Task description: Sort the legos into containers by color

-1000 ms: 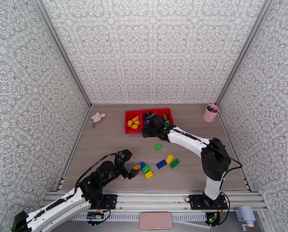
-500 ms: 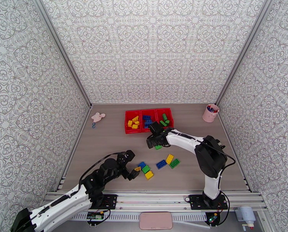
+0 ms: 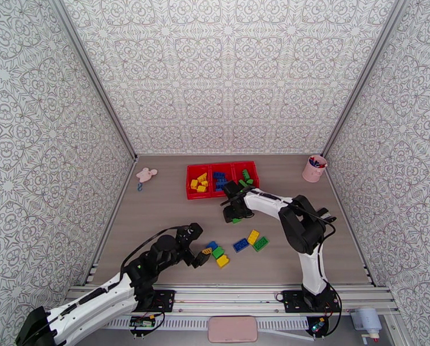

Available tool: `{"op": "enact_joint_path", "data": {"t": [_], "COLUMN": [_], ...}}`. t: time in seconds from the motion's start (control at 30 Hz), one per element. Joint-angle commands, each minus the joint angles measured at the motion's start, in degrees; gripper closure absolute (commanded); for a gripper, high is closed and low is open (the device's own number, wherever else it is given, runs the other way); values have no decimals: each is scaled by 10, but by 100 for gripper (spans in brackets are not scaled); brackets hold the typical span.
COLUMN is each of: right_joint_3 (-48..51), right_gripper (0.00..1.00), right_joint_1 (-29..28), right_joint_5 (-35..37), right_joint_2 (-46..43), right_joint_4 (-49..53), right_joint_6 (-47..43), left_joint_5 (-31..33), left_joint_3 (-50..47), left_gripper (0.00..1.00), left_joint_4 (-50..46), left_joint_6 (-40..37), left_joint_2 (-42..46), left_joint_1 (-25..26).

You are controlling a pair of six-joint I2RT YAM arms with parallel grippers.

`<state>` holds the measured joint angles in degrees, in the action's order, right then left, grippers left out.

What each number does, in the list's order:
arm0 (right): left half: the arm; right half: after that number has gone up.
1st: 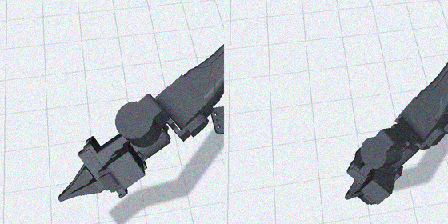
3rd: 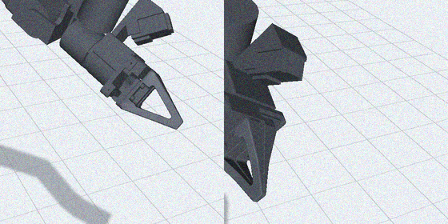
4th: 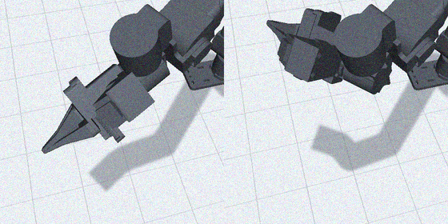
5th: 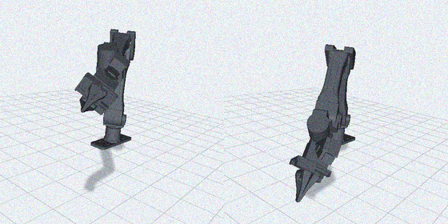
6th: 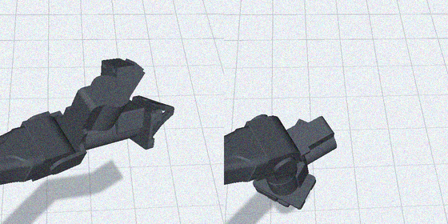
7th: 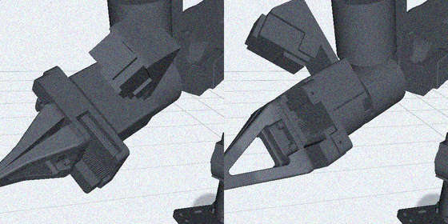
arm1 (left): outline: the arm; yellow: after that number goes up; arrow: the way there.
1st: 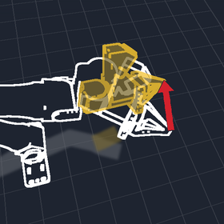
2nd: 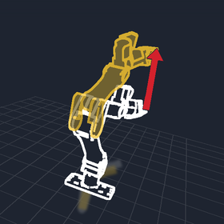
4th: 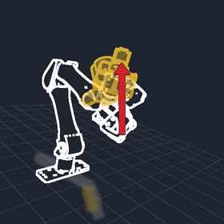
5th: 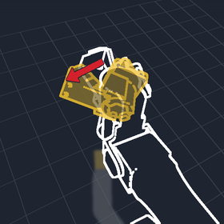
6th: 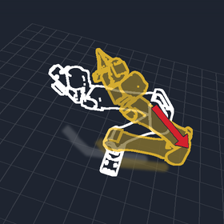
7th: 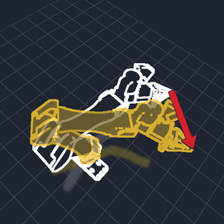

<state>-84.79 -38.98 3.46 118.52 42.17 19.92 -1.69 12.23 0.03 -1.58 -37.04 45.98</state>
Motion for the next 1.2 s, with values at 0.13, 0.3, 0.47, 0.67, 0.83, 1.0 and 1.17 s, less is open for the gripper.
{"op": "enact_joint_path", "data": {"t": [0.13, 0.3, 0.47, 0.67, 0.83, 1.0, 1.17], "right_joint_3": [-9, -6, 6, 23, 10, 8, 13], "right_gripper": [40, 47, 43, 51, 64, 66, 67], "right_joint_1": [0, 0, 0, 0, 1, 11, 23], "right_joint_5": [-23, -22, -30, -24, -11, 5, 42], "right_joint_2": [9, -7, -18, -33, -40, -87, -136], "right_joint_4": [31, 41, 49, 49, 51, 30, -19], "right_joint_6": [8, 12, 16, 20, 16, 20, 31], "left_joint_5": [-1, 4, 0, -2, -14, -5, -2], "left_joint_3": [17, 22, 24, 29, 32, 28, 33], "left_gripper": [0, 0, 0, 0, 0, 0, 0], "left_joint_4": [25, 27, 30, 52, 80, 116, 138], "left_joint_6": [-4, -3, -3, -4, -13, -7, -11], "left_joint_2": [-12, -16, -24, -45, -76, -94, -112], "left_joint_1": [2, 2, 1, 0, -9, -8, -6]}}
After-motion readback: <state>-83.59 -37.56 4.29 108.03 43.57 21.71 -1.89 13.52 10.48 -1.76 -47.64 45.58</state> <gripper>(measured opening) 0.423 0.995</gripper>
